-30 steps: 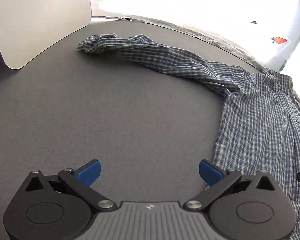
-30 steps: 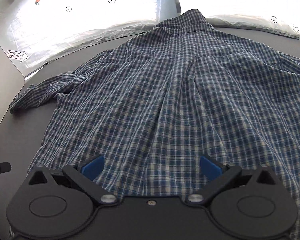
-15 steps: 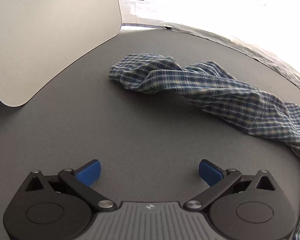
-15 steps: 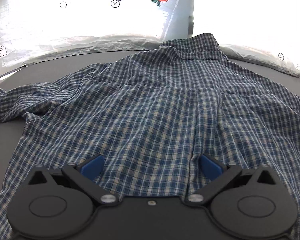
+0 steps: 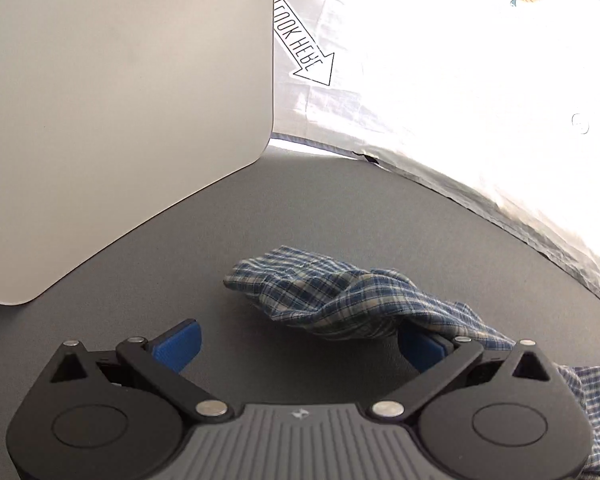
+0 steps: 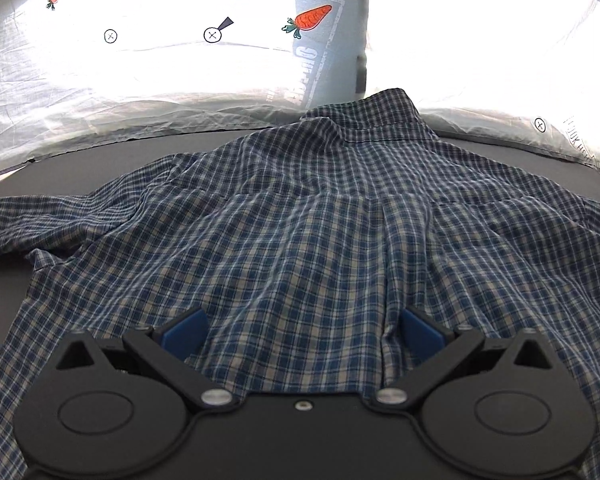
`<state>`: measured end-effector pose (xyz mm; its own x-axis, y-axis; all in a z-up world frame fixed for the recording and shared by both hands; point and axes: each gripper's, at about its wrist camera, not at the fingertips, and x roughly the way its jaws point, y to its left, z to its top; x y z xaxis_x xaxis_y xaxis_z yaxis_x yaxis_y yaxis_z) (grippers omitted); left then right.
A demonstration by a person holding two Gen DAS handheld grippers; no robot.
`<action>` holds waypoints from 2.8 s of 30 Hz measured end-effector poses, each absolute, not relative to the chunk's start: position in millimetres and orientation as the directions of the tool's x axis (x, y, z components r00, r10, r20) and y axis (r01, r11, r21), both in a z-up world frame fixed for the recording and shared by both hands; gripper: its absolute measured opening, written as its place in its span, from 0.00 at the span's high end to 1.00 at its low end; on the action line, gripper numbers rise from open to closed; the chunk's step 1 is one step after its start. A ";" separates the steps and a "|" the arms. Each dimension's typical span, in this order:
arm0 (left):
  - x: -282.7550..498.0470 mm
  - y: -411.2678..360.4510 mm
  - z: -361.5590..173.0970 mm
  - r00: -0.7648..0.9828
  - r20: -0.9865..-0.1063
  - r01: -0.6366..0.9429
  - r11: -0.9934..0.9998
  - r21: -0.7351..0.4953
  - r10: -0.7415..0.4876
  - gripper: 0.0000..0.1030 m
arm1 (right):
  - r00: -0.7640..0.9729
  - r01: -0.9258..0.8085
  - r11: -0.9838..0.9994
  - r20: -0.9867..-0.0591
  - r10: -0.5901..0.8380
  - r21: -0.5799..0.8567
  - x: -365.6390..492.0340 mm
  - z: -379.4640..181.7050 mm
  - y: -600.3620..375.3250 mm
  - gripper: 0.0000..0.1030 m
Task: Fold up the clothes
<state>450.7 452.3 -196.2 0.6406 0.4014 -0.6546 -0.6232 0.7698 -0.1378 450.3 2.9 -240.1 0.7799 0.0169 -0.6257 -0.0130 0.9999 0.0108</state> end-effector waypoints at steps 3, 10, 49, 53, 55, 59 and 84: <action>486.7 456.9 -187.7 0.683 -0.615 -0.582 0.803 -0.131 0.395 0.00 | 0.780 -0.012 1.000 -0.626 0.016 0.010 450.5 -239.8 3.0 0.00; 572.0 461.2 -198.0 0.670 -0.650 -0.558 0.821 -0.120 0.359 0.00 | 0.780 -0.014 1.000 -0.626 0.017 0.010 450.6 -240.4 3.3 0.00; 440.0 462.2 -134.9 0.623 -0.574 -0.693 0.715 -0.090 0.532 0.97 | 0.780 -0.016 1.000 -0.626 0.019 0.010 451.8 -240.9 1.9 0.00; 411.9 465.7 -172.8 0.503 -0.702 -0.751 0.657 -0.066 0.504 0.97 | 0.780 -0.017 1.000 -0.626 0.020 0.010 451.8 -241.0 1.6 0.00; 395.2 468.0 -182.9 0.469 -0.737 -0.768 0.637 -0.066 0.488 0.97 | 0.780 -0.017 1.000 -0.626 0.020 0.010 451.8 -241.1 1.5 0.00; 369.3 465.9 -194.7 0.423 -0.781 -0.774 0.632 -0.047 0.460 0.97 | 0.780 -0.017 1.000 -0.626 0.020 0.010 451.7 -241.2 1.2 0.00; 270.3 339.6 -154.8 0.677 -0.726 -0.524 0.771 -0.362 0.119 0.14 | 0.636 -0.029 0.989 -0.761 0.129 0.144 417.2 -208.8 -41.0 0.18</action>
